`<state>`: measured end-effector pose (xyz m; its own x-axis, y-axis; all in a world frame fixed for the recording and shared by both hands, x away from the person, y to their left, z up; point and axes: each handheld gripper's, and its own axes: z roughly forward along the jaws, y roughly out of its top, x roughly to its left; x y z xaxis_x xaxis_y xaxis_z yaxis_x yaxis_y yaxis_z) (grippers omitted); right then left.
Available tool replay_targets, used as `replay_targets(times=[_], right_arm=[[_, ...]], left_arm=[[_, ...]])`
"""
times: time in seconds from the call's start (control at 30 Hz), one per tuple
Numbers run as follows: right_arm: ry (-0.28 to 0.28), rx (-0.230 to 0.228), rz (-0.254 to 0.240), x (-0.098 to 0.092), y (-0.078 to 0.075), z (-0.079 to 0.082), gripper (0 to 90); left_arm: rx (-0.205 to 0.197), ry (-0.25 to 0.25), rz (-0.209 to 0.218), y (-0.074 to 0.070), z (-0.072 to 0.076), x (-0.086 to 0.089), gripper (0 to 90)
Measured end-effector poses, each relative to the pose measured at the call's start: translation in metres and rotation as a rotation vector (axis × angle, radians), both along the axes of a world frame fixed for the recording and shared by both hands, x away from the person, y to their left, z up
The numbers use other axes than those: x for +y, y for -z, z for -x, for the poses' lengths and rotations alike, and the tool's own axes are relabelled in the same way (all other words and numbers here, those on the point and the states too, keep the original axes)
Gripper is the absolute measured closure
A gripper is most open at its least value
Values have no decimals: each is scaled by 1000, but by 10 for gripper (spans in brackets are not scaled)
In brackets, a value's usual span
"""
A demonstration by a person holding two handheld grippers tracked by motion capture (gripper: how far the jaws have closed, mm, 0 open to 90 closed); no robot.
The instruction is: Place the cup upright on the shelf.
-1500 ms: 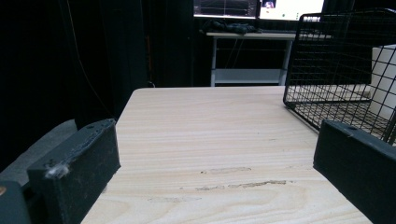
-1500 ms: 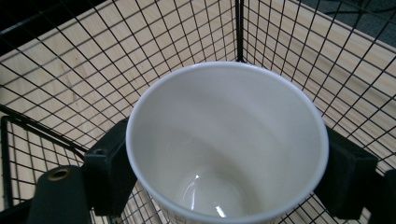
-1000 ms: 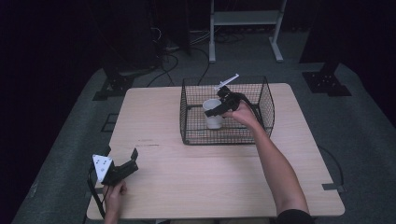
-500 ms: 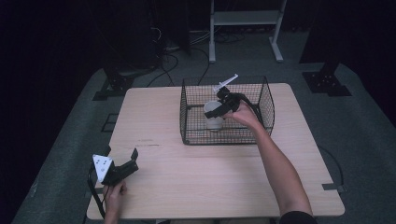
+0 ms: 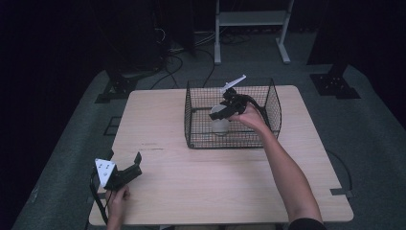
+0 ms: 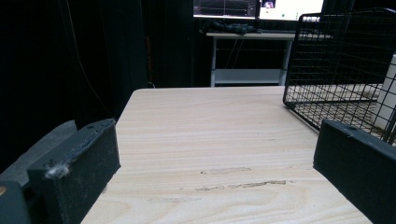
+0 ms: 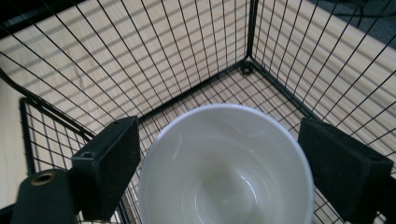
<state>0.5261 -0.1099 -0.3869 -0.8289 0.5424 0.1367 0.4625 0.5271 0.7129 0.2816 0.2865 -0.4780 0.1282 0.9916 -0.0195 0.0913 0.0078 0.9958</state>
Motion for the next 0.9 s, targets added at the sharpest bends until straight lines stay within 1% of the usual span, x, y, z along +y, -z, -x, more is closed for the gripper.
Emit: replay_targets(times=[0.27,0.37,0.43,0.5,0.53,0.6,0.7,0.73,0.83,0.9], right_arm=[[21,-23,-53,-12,-14,5,130],[16,-20,-86,-19,-20,9,136],[21,-29,-96,-24,-22,14,136],[28,-27,-114,-30,-23,17,136],[30,-21,-111,-32,-23,19,136],[43,-27,-114,-37,-24,22,136],[51,-29,-146,-44,-27,28,136],[50,-28,-150,-46,-27,30,136],[52,-33,-136,-51,-29,35,136],[52,-36,-150,-55,-32,37,136]], left_arm=[[-1,1,-4,0,0,0,0],[0,1,-5,0,0,-1,0],[0,1,-6,0,0,-1,0],[-1,1,-6,0,1,-1,0],[-2,2,-6,0,1,-1,0],[-3,4,-8,0,1,-1,0],[-1,0,-12,0,1,-2,0],[-1,0,-13,0,1,-2,0],[-1,1,-13,0,1,-1,0],[0,-2,-11,0,1,-1,0]])
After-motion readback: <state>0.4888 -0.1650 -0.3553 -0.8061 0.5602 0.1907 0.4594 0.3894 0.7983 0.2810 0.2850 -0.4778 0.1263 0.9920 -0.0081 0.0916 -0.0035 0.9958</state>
